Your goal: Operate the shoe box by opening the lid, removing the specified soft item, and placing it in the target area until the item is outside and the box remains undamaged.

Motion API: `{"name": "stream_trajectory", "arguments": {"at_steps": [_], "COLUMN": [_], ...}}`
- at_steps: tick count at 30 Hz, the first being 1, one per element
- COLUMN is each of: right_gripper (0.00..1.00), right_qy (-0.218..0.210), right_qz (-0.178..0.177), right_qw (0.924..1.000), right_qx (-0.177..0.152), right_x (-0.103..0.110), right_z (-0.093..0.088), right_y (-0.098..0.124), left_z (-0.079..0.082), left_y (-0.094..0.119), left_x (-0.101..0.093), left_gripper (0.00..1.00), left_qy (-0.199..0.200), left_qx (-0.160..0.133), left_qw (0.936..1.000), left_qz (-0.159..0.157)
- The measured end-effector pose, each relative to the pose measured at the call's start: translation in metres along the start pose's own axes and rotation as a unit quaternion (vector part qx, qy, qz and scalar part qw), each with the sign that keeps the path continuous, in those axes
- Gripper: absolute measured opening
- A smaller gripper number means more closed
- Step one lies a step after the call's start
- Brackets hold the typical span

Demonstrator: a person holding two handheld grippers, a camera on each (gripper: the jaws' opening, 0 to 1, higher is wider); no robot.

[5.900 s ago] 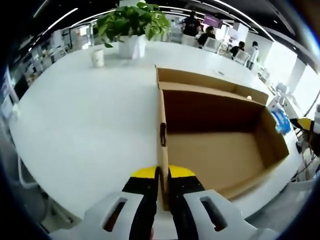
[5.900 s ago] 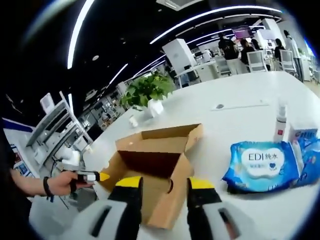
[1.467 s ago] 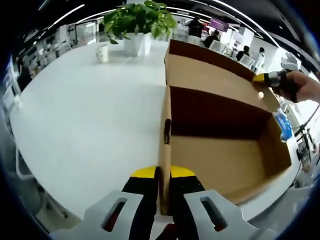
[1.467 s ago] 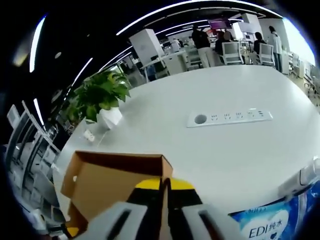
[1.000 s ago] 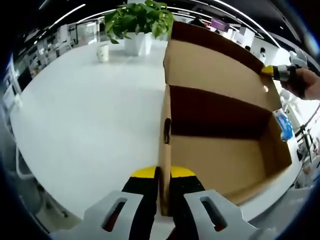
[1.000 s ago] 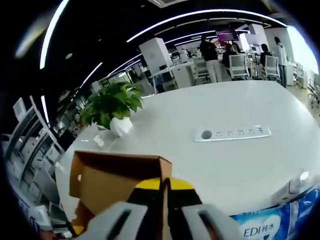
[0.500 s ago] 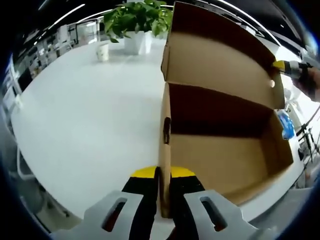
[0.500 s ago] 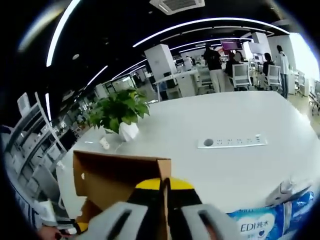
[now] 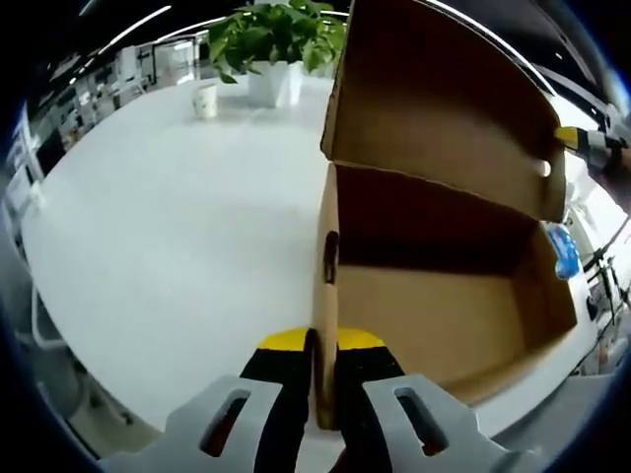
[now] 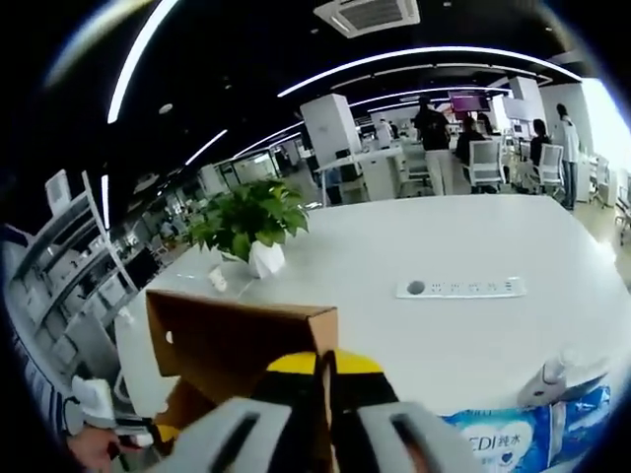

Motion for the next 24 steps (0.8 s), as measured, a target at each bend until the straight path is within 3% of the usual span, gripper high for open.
{"name": "stream_trajectory", "arguments": {"at_steps": [24], "right_gripper": [0.0], "right_qy": [0.024], "right_qz": [-0.004], "right_qw": [0.9993], "right_qx": [-0.028], "right_x": [0.019], "right_z": [-0.023], "right_y": [0.042], "left_z": [-0.001], "left_y": [0.0], "left_x": [0.0], "left_gripper": [0.05], "left_qy": [0.004], "left_qx": [-0.003], "left_qw": [1.0], "left_qz": [-0.003]}}
Point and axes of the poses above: the point that each gripper's makers call its tool centre point, and the gripper's own axes: y roughly backward along the fingers, x roughly to its left, z roughly out of its top, the point moved 5 cm from there along y, roughly backward along the fingers, and after that the axes turned 3 degrees about -y, right-handed, at the moved point
